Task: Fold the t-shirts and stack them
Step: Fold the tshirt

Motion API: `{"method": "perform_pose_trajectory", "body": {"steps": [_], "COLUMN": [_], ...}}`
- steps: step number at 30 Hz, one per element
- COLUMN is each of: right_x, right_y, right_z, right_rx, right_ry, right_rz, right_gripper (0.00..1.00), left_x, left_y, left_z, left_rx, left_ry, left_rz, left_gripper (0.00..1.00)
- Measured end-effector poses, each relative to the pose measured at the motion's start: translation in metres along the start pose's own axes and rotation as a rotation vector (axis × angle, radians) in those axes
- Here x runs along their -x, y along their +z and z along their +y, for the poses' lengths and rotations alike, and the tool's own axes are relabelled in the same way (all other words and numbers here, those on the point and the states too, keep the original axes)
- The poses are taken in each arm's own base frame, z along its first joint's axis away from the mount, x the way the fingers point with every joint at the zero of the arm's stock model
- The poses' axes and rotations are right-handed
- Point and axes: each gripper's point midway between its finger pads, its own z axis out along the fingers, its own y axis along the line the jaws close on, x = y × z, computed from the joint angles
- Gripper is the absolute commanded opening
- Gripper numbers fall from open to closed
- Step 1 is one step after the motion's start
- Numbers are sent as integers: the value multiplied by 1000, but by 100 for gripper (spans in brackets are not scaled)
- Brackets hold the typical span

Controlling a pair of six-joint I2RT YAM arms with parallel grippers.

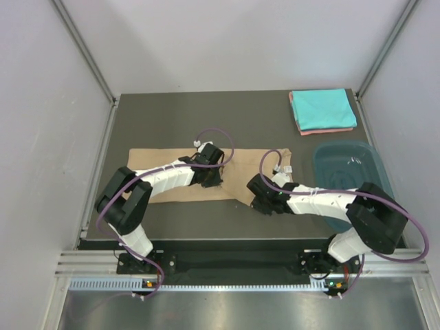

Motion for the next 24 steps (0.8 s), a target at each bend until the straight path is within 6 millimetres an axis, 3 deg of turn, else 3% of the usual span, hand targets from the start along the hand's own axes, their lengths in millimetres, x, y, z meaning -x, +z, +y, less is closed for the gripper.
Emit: {"method": "perform_pose_trajectory", "body": {"steps": [5,13,24], "right_x": [5,26,29], "right_y": [-2,-27,-28], "right_z": [-7,-6,-14], "right_rx": [-29,8,-18], "right_ry": [-7,-31,-84], "right_rz": [-26,-100,-120], "right_gripper": [0,0,0], "left_x": [0,-5,-11], "left_y": [0,-3,-5], "left_z": [0,-1,-4], "left_rx": [2,8,-3], "left_ry": [-7,-36,-75], "left_rz": [1,31,66], "left_gripper": [0,0,0]}}
